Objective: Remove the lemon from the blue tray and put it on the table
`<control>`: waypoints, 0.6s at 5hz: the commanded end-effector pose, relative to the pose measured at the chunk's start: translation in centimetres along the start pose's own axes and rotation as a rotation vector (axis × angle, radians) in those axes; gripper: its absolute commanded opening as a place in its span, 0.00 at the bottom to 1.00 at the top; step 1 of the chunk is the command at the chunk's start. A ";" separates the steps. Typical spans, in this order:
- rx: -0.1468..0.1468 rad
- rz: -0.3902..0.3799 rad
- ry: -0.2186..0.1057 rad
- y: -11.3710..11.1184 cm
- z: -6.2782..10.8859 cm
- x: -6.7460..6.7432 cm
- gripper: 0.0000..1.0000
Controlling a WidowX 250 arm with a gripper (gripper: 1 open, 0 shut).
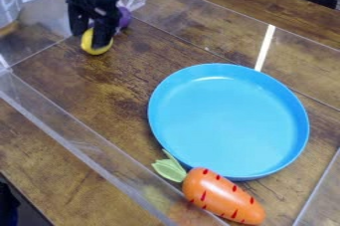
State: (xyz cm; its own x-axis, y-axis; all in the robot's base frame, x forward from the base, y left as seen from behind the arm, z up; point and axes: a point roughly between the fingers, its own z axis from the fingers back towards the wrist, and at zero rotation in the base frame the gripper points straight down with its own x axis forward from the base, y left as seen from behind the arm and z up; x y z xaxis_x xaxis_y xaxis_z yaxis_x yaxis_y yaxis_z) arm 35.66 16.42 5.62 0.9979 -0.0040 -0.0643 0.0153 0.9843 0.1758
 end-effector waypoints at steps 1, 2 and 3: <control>0.024 0.112 -0.088 1.9 4.9 0.8 0.00; 0.013 0.091 -0.108 2.5 4.9 0.2 1.00; 0.002 0.045 -0.115 2.7 4.9 -0.4 1.00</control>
State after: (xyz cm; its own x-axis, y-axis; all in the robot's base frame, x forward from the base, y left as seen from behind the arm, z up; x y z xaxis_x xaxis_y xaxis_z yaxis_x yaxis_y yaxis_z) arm 35.63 17.42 6.53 0.9987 0.0100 -0.0496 -0.0032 0.9909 0.1345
